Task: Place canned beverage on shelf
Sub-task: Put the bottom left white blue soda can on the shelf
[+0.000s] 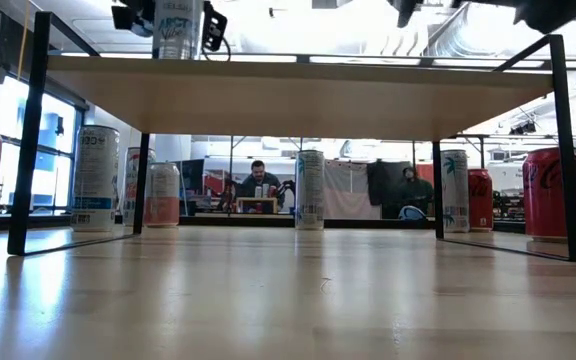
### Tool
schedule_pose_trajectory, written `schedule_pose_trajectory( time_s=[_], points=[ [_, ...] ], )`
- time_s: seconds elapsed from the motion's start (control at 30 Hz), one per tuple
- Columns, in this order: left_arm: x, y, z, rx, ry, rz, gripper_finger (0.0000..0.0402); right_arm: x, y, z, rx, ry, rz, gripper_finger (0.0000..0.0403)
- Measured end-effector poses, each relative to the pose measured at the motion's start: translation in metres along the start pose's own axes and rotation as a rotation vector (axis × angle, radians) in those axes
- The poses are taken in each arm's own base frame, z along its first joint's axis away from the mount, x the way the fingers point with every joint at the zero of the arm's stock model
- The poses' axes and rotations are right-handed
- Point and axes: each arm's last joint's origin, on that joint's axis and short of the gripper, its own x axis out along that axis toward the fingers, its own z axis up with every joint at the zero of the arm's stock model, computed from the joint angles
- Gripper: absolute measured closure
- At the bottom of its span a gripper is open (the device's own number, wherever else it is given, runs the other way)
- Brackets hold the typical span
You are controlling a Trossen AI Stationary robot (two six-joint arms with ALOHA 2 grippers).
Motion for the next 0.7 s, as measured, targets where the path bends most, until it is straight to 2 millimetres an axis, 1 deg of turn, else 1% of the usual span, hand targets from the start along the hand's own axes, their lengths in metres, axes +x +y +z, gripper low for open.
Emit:
schedule_pose_trajectory(
  time_s=[0.17, 0.3, 0.5, 0.7],
  points=[
    [0.000, -0.002, 0.000, 0.018, -0.001, -0.007, 0.0153, 0.018, 0.005, -0.005, -0.007, 0.051, 0.003, 0.0305],
    [0.000, -0.002, 0.000, 0.018, -0.002, -0.009, 0.0153, 0.029, 0.008, -0.008, 0.018, 0.061, 0.002, 0.0276],
    [0.002, -0.001, -0.001, 0.013, 0.006, -0.012, 0.0153, 0.039, 0.010, -0.019, 0.057, 0.095, -0.052, 0.0250],
    [0.002, -0.002, -0.002, 0.022, 0.018, -0.014, 0.0150, 0.042, 0.011, -0.023, 0.088, 0.106, -0.060, 0.0235]
  ],
)
